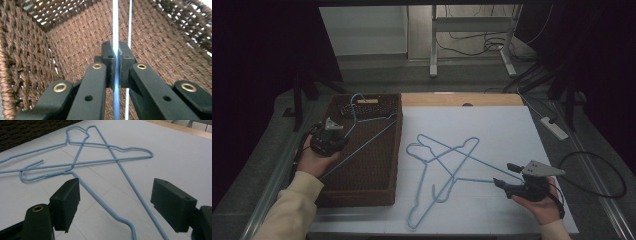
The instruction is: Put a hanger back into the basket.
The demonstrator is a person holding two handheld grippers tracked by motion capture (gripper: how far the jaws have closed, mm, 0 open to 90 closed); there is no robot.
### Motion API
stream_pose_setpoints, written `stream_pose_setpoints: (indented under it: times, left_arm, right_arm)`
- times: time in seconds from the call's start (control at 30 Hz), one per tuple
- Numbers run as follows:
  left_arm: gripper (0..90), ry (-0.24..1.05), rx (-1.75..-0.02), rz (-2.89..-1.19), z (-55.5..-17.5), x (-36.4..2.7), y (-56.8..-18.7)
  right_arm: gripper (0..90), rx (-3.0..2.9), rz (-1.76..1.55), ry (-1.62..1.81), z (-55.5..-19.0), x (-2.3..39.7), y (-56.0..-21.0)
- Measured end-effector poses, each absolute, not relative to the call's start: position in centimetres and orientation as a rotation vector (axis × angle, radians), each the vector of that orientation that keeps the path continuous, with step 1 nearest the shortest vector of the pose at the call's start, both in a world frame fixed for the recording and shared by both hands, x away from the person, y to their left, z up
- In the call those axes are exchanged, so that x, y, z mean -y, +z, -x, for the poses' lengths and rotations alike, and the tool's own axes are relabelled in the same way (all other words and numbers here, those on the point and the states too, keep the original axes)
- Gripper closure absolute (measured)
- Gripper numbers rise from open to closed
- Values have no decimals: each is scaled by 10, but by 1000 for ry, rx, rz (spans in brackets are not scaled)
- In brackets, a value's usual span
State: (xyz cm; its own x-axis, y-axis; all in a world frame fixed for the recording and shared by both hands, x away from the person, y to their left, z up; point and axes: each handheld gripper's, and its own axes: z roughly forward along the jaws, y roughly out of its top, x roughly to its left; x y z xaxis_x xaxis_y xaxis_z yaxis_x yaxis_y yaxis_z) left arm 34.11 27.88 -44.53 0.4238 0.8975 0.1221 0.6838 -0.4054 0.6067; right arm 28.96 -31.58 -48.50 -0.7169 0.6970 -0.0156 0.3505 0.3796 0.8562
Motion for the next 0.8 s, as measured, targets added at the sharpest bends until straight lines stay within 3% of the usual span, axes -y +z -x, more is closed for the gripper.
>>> stream_pose_setpoints:
  times: [0.67, 0.77, 0.8]
  left_arm:
    - [838, 643, -1420, -2385, -357, -280, -468]
    - [773, 680, -1435, -2378, -358, -281, -467]
    - [668, 707, -1440, -2367, -357, -282, -466]
  right_arm:
    - [238, -2278, -922, 1260, -291, 316, -487]
    - [237, -2279, -922, 1260, -290, 315, -487]
    - [238, -2278, -922, 1261, -290, 315, -487]
